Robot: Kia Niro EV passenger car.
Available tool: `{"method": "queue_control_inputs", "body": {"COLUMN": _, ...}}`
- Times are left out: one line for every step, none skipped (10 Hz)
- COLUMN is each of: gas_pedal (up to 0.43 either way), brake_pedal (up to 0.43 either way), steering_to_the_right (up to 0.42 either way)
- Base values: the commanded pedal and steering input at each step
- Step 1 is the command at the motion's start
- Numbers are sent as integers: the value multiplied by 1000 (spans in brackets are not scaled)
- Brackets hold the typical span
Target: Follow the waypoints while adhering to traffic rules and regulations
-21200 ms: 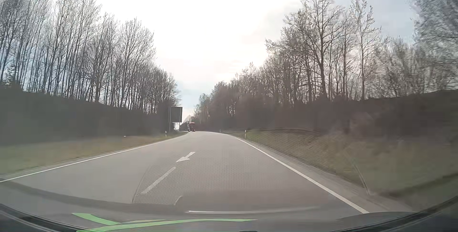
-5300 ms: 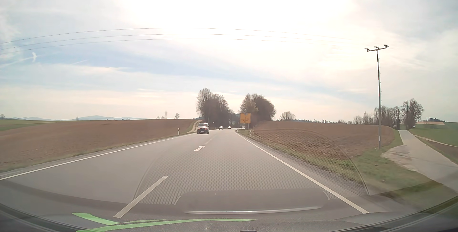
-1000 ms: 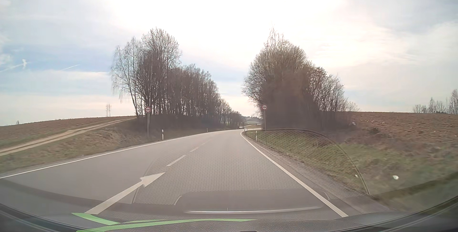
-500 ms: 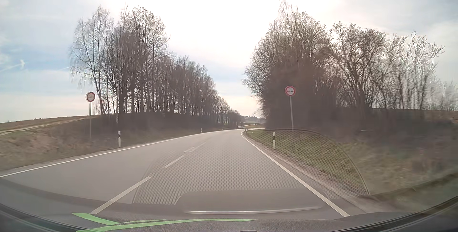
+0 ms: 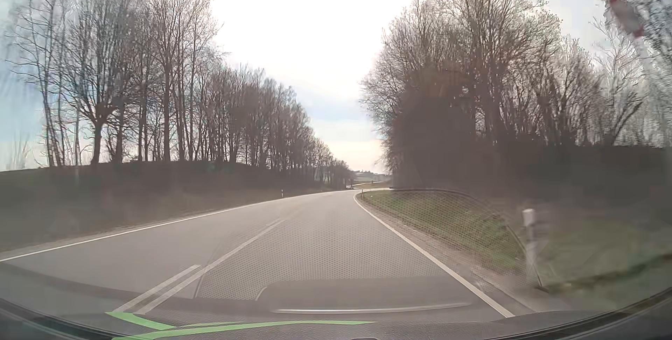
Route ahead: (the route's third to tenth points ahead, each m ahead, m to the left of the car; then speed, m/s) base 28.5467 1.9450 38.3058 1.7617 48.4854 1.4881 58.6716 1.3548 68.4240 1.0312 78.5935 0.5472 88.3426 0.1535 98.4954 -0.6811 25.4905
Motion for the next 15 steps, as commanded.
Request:
{"method": "queue_control_inputs", "body": {"gas_pedal": 169, "brake_pedal": 0, "steering_to_the_right": 5}}
{"method": "queue_control_inputs", "body": {"gas_pedal": 169, "brake_pedal": 0, "steering_to_the_right": 5}}
{"method": "queue_control_inputs", "body": {"gas_pedal": 169, "brake_pedal": 0, "steering_to_the_right": 5}}
{"method": "queue_control_inputs", "body": {"gas_pedal": 157, "brake_pedal": 0, "steering_to_the_right": 5}}
{"method": "queue_control_inputs", "body": {"gas_pedal": 157, "brake_pedal": 0, "steering_to_the_right": 5}}
{"method": "queue_control_inputs", "body": {"gas_pedal": 138, "brake_pedal": 0, "steering_to_the_right": 5}}
{"method": "queue_control_inputs", "body": {"gas_pedal": 138, "brake_pedal": 0, "steering_to_the_right": 5}}
{"method": "queue_control_inputs", "body": {"gas_pedal": 130, "brake_pedal": 0, "steering_to_the_right": 4}}
{"method": "queue_control_inputs", "body": {"gas_pedal": 130, "brake_pedal": 0, "steering_to_the_right": 5}}
{"method": "queue_control_inputs", "body": {"gas_pedal": 130, "brake_pedal": 0, "steering_to_the_right": 4}}
{"method": "queue_control_inputs", "body": {"gas_pedal": 118, "brake_pedal": 0, "steering_to_the_right": 4}}
{"method": "queue_control_inputs", "body": {"gas_pedal": 118, "brake_pedal": 0, "steering_to_the_right": 4}}
{"method": "queue_control_inputs", "body": {"gas_pedal": 118, "brake_pedal": 0, "steering_to_the_right": 4}}
{"method": "queue_control_inputs", "body": {"gas_pedal": 118, "brake_pedal": 0, "steering_to_the_right": 4}}
{"method": "queue_control_inputs", "body": {"gas_pedal": 118, "brake_pedal": 0, "steering_to_the_right": 4}}
